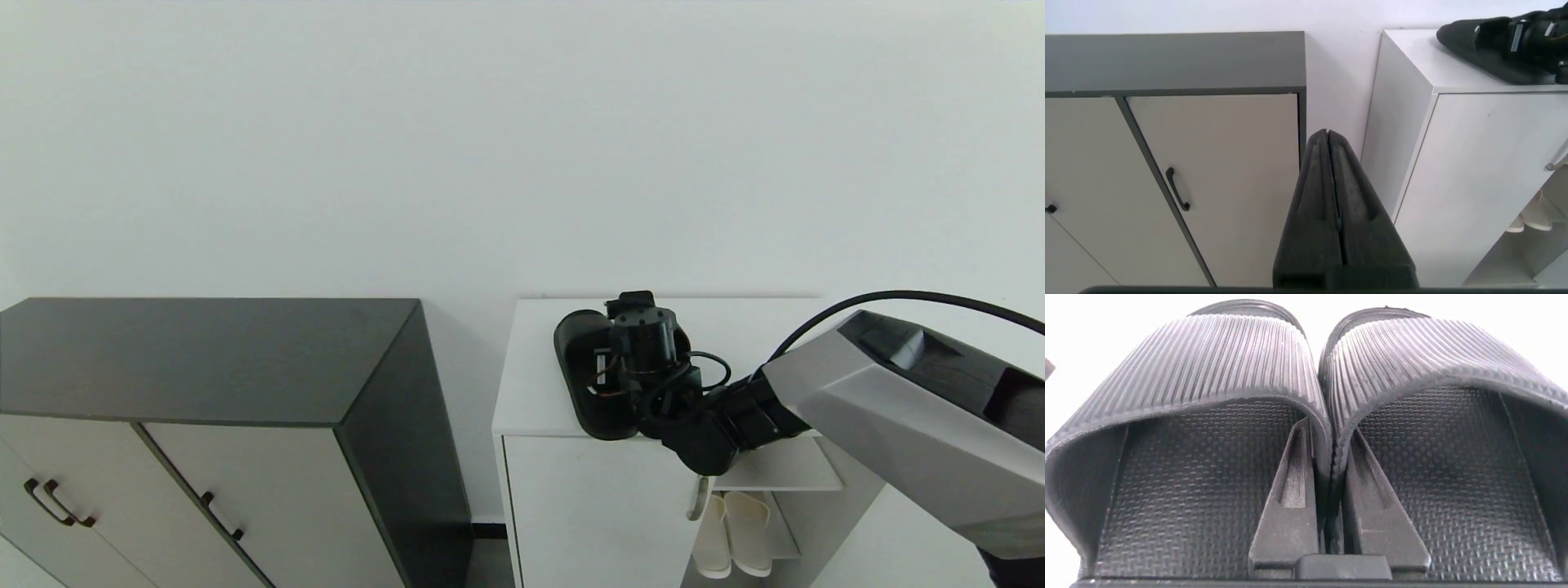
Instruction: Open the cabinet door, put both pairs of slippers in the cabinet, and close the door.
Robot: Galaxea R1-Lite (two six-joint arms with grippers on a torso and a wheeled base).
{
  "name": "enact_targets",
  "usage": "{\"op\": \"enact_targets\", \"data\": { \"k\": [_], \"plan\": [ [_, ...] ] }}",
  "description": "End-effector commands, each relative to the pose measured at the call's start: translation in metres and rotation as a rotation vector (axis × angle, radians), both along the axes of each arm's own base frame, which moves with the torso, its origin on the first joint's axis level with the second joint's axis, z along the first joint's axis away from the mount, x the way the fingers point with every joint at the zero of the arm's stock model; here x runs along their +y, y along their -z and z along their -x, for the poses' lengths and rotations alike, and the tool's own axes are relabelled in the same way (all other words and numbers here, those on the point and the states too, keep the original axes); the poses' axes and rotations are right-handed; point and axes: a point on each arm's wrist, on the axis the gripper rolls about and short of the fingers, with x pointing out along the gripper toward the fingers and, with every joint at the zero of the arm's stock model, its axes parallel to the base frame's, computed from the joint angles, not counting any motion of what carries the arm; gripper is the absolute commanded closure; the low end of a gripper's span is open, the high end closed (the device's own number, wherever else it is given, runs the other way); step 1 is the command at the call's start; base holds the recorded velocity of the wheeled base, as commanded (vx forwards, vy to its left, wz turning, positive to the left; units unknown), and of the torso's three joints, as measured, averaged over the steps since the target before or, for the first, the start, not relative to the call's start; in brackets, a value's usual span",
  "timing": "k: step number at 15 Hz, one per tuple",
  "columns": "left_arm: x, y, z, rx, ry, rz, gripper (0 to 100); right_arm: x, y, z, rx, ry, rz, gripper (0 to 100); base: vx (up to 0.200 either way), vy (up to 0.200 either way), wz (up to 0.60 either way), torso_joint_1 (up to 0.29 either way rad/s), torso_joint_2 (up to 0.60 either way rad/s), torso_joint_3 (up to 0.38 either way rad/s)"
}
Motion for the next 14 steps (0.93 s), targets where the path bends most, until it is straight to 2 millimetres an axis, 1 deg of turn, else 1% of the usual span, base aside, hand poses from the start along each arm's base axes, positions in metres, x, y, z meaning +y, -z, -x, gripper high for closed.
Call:
{"op": "enact_targets", "data": {
  "k": [1,5,7,9,10,11,14],
  "plan": [
    [0.0,0.0,0.0,0.001,0.001,0.0,100,-0.003,-0.012,0.014,-0.008,-0.015,-0.007,100,0.0,0.0,0.0,0.0,0.0,0.0],
    [0.0,0.0,0.0,0.0,0.001,0.0,100,-0.01,-0.028,0.048,-0.023,-0.067,-0.023,100,0.0,0.0,0.0,0.0,0.0,0.0],
    [0.0,0.0,0.0,0.001,0.001,-0.002,100,-0.019,-0.041,0.086,-0.016,-0.133,-0.023,100,0.0,0.0,0.0,0.0,0.0,0.0],
    [0.0,0.0,0.0,0.001,0.001,-0.002,100,-0.032,-0.049,0.127,0.017,-0.227,-0.008,100,0.0,0.0,0.0,0.0,0.0,0.0],
    [0.0,0.0,0.0,0.001,0.001,-0.002,100,-0.037,-0.053,0.142,0.025,-0.264,0.001,100,0.0,0.0,0.0,0.0,0.0,0.0],
    [0.0,0.0,0.0,0.001,0.001,-0.002,100,-0.038,-0.058,0.15,0.02,-0.284,0.011,100,0.0,0.0,0.0,0.0,0.0,0.0],
    [0.0,0.0,0.0,0.0,-0.001,0.002,100,-0.038,-0.055,0.152,0.035,-0.284,0.024,100,0.0,0.0,0.0,0.0,0.0,0.0]
  ]
}}
